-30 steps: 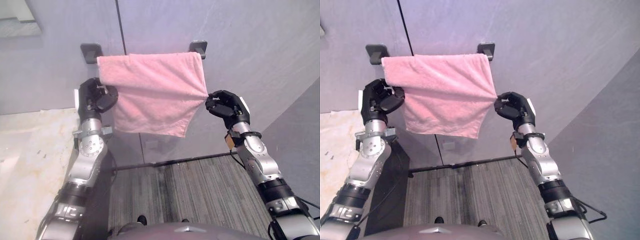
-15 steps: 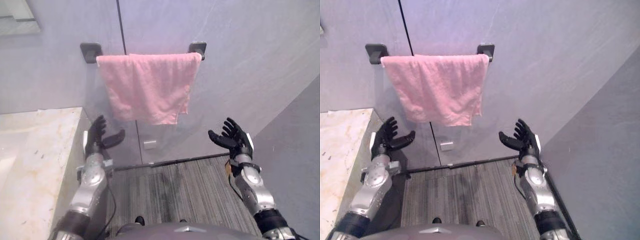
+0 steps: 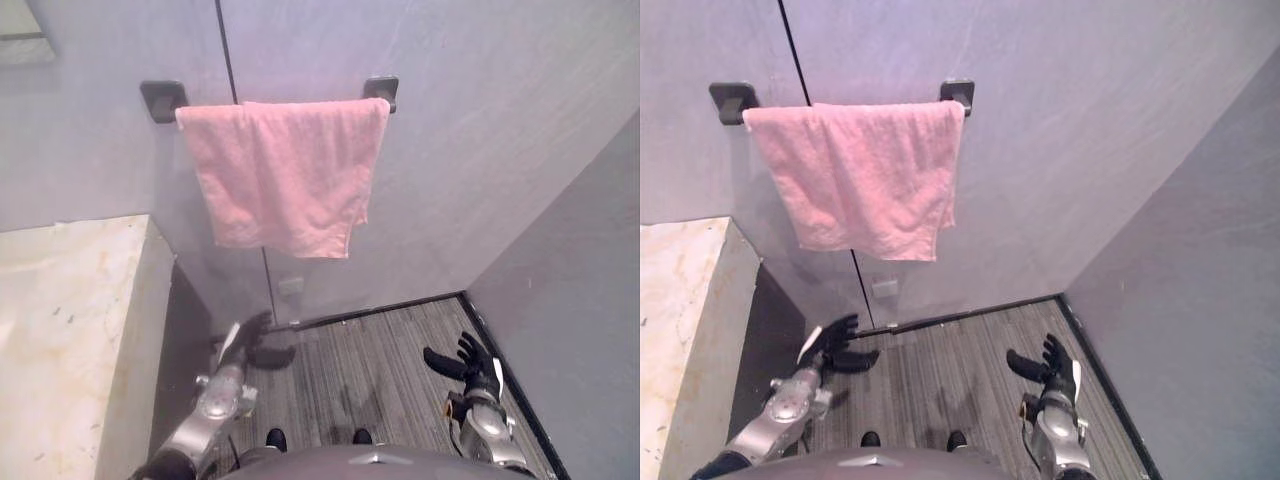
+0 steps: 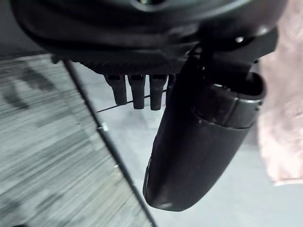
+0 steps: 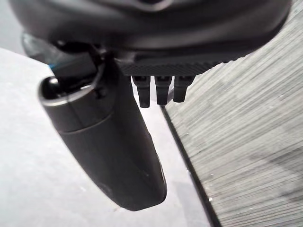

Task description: Organize the bathroom.

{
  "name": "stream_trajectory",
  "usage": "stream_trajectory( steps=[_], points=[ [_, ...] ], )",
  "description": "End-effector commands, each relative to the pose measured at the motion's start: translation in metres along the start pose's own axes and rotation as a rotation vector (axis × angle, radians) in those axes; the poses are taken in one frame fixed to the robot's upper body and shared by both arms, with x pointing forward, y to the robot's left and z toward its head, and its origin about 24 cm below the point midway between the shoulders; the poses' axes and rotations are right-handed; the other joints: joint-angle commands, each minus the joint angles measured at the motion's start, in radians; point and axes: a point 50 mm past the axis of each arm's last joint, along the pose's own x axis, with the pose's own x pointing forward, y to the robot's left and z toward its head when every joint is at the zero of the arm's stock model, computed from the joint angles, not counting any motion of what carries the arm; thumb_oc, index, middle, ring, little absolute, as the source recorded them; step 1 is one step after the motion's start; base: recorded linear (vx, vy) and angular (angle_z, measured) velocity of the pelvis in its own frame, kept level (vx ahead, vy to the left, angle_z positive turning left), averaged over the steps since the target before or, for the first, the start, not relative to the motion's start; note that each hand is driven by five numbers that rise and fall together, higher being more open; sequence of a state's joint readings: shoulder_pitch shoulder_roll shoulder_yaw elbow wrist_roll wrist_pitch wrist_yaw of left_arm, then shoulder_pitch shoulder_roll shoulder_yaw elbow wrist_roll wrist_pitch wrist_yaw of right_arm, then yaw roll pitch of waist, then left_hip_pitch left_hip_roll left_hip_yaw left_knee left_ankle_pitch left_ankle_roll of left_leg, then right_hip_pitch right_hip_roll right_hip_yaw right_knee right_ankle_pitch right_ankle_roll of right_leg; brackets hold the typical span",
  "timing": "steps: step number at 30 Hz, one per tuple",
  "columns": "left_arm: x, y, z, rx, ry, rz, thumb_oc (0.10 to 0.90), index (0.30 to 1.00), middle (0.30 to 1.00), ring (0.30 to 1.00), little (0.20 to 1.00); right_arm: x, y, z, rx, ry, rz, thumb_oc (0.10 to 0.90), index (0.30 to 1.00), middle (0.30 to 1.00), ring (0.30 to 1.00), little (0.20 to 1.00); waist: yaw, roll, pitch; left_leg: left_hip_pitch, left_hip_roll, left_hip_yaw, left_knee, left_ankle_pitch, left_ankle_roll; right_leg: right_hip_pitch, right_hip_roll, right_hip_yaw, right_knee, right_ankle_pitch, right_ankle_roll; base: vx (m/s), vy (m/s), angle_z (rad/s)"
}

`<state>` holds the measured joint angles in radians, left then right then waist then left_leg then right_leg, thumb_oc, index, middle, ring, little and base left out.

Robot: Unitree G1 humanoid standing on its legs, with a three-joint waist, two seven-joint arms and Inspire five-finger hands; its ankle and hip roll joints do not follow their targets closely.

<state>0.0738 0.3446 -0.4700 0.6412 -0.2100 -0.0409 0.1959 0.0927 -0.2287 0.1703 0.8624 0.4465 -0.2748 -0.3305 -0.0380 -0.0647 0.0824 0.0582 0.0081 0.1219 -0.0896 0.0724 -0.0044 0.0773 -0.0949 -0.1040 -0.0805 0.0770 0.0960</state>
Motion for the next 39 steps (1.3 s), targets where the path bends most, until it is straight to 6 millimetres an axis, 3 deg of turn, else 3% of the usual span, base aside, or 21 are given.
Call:
stream_trajectory(
  steps=[1,3,5,6,8,9,11,16,18,19,22,24,25,29,31,32,33,34,36,39],
  points=[
    [0.014,-0.004,0.023,0.213,-0.095,-0.095,0.8,0.9,0.9,0.9,0.9,0.013,0.016,0.044,0.028,-0.204,0.089,0.8,0.9,0.9,0.9,0.9,-0.001,0.023,0.034,-0.015,-0.039,-0.034,0.002,-0.035,0.067,-0.079,0.017,0.034,0.121,0.051,0.034,-0.39,-0.166,0.16],
    [0.017,0.0,0.0,0.21,0.032,-0.066,0.8,0.9,0.9,0.9,0.9,0.016,0.022,0.033,-0.033,-0.133,0.125,0.8,0.9,0.9,0.9,0.9,-0.004,0.038,0.04,-0.037,-0.03,-0.051,0.002,-0.012,0.077,-0.124,0.02,0.057,0.271,0.046,0.039,-0.35,-0.139,0.29],
    [0.018,0.003,-0.01,0.177,0.09,-0.036,0.8,0.9,0.9,0.9,0.9,0.017,0.022,0.027,-0.053,-0.092,0.14,0.8,0.9,0.9,0.9,0.9,-0.009,0.048,0.042,-0.047,-0.026,-0.058,0.002,0.0,0.081,-0.133,0.042,0.092,0.333,0.03,0.035,-0.29,-0.156,0.45],
    [0.017,0.009,-0.029,0.116,0.204,-0.02,0.8,0.9,0.9,0.9,0.9,0.017,0.019,0.013,-0.054,-0.016,0.149,0.8,0.9,0.9,0.9,0.9,-0.004,0.054,0.038,-0.086,-0.023,-0.076,0.002,0.035,0.073,-0.104,0.089,0.155,0.364,-0.007,0.022,-0.34,-0.278,0.64],
    [0.014,0.01,-0.039,0.053,0.259,-0.035,0.8,0.9,0.9,0.9,0.9,0.017,0.018,0.006,-0.035,0.035,0.161,0.8,0.9,0.9,0.9,0.9,0.005,0.048,0.038,-0.12,-0.027,-0.087,0.002,0.056,0.063,-0.057,0.106,0.184,0.316,-0.039,0.006,-0.27,-0.268,0.71],
    [0.007,0.006,-0.057,-0.136,0.387,-0.073,0.8,0.9,0.9,0.9,0.9,0.015,0.02,-0.004,-0.054,0.106,0.208,0.8,0.9,0.9,0.9,0.9,0.025,0.042,0.036,-0.184,-0.022,-0.098,0.002,0.088,0.037,0.023,0.145,0.231,0.21,-0.106,-0.031,-0.21,-0.215,0.73],
    [0.003,0.007,-0.066,-0.194,0.436,-0.07,0.8,0.9,0.9,0.9,0.9,0.014,0.022,-0.006,-0.1,0.113,0.219,0.8,0.9,0.9,0.9,0.9,0.036,0.041,0.037,-0.231,-0.011,-0.103,0.002,0.093,0.017,0.054,0.16,0.243,0.167,-0.139,-0.053,-0.27,-0.253,0.56],
    [-0.006,0.007,-0.082,-0.226,0.519,-0.083,0.8,0.9,0.9,0.9,0.9,0.016,0.013,-0.008,-0.107,0.156,0.198,0.8,0.9,0.9,0.9,0.9,0.025,0.052,0.079,-0.257,0.026,-0.074,0.002,0.082,-0.017,0.068,0.171,0.222,0.112,-0.126,-0.091,-0.34,-0.181,0.73],
    [-0.011,0.007,-0.089,-0.243,0.568,-0.065,0.8,0.9,0.9,0.9,0.9,0.015,0.003,-0.015,-0.074,0.196,0.156,0.8,0.9,0.9,0.9,0.9,0.019,0.055,0.091,-0.234,0.028,-0.022,0.022,0.087,-0.019,0.075,0.154,0.185,0.085,-0.106,-0.093,-0.35,-0.054,0.96],
    [-0.015,0.006,-0.096,-0.28,0.588,-0.046,0.8,0.9,0.9,0.9,0.9,0.014,-0.001,-0.018,-0.066,0.215,0.137,0.8,0.9,0.9,0.9,0.9,0.02,0.047,0.096,-0.22,0.025,-0.031,0.087,0.083,-0.017,0.074,0.137,0.163,0.06,-0.085,-0.099,-0.38,-0.008,0.99],
    [-0.024,0.004,-0.107,-0.333,0.62,0.0,0.8,0.9,0.9,0.9,0.9,0.012,-0.006,-0.026,-0.064,0.266,0.112,0.8,0.9,0.9,0.9,0.9,0.014,0.014,0.088,-0.167,0.0,-0.059,0.232,-0.012,0.019,0.045,0.081,0.112,0.041,-0.036,-0.1,-0.34,0.048,0.7],
    [-0.026,0.004,-0.109,-0.347,0.631,0.022,0.8,0.9,0.9,0.9,0.9,0.011,-0.009,-0.03,-0.062,0.288,0.094,0.8,0.9,0.9,0.9,0.9,0.006,0.003,0.08,-0.137,-0.002,-0.047,0.294,-0.028,0.022,0.032,0.063,0.094,0.033,-0.016,-0.097,-0.32,0.071,0.47],
    [-0.027,0.004,-0.111,-0.378,0.641,0.059,0.8,0.9,0.9,0.9,0.9,0.009,-0.013,-0.036,-0.052,0.331,0.077,0.8,0.9,0.9,0.9,0.9,-0.007,-0.005,0.072,-0.103,0.01,-0.036,0.383,-0.047,0.019,0.021,0.045,0.068,0.02,0.003,-0.093,-0.34,0.097,0.62],
    [-0.027,0.008,-0.111,-0.42,0.636,0.107,0.8,0.9,0.9,0.9,0.9,0.007,-0.021,-0.04,-0.049,0.354,0.046,0.8,0.9,0.9,0.9,0.9,-0.034,0.013,0.04,0.011,0.037,-0.072,0.366,-0.062,-0.01,-0.03,0.028,0.027,0.012,0.031,-0.084,-0.33,0.217,0.7],
    [-0.027,0.009,-0.112,-0.432,0.635,0.124,0.8,0.9,0.9,0.9,0.9,0.013,-0.026,-0.031,-0.016,0.33,0.025,0.8,0.9,0.9,0.9,0.9,-0.049,0.044,0.018,0.127,0.056,-0.112,0.255,-0.089,-0.026,-0.099,0.01,0.012,0.027,0.059,-0.064,-0.41,0.4,0.84],
    [-0.025,0.01,-0.109,-0.421,0.617,0.143,0.8,0.9,0.9,0.9,0.9,0.016,-0.027,-0.026,0.034,0.33,0.01,0.8,0.9,0.9,0.9,0.9,-0.058,0.062,0.014,0.184,0.065,-0.104,0.137,-0.134,-0.021,-0.135,-0.01,-0.002,0.045,0.074,-0.044,-0.3,0.315,0.45],
    [-0.025,0.009,-0.108,-0.421,0.617,0.141,0.8,0.9,0.9,0.9,0.9,0.016,-0.028,-0.025,0.039,0.33,0.01,0.8,0.9,0.9,0.9,0.9,-0.058,0.063,0.014,0.189,0.066,-0.103,0.128,-0.137,-0.02,-0.136,-0.012,-0.003,0.047,0.075,-0.042,-0.43,0.461,0.39],
    [-0.021,0.009,-0.103,-0.406,0.592,0.146,0.8,0.9,0.9,0.9,0.9,0.018,-0.026,-0.023,0.088,0.32,-0.004,0.8,0.9,0.9,0.9,0.9,-0.064,0.074,0.016,0.209,0.048,-0.097,0.03,-0.155,-0.011,-0.169,-0.043,-0.01,0.055,0.104,-0.01,-0.29,0.308,0.37],
    [-0.02,0.012,-0.102,-0.385,0.569,0.157,0.8,0.9,0.9,0.9,0.9,0.018,-0.021,-0.021,0.112,0.298,0.002,0.8,0.9,0.9,0.9,0.9,-0.06,0.077,0.027,0.183,0.02,-0.119,0.002,-0.144,0.005,-0.187,-0.071,-0.006,0.05,0.138,0.022,-0.4,0.414,0.58],
    [-0.019,0.017,-0.1,-0.373,0.54,0.156,0.8,0.9,0.9,0.9,0.9,0.017,-0.016,-0.02,0.075,0.282,0.048,0.8,0.9,0.9,0.9,0.9,-0.053,0.071,0.047,0.144,-0.024,-0.135,0.002,-0.139,0.029,-0.202,-0.104,0.003,0.025,0.19,0.041,-0.33,0.341,0.43]
  ],
)
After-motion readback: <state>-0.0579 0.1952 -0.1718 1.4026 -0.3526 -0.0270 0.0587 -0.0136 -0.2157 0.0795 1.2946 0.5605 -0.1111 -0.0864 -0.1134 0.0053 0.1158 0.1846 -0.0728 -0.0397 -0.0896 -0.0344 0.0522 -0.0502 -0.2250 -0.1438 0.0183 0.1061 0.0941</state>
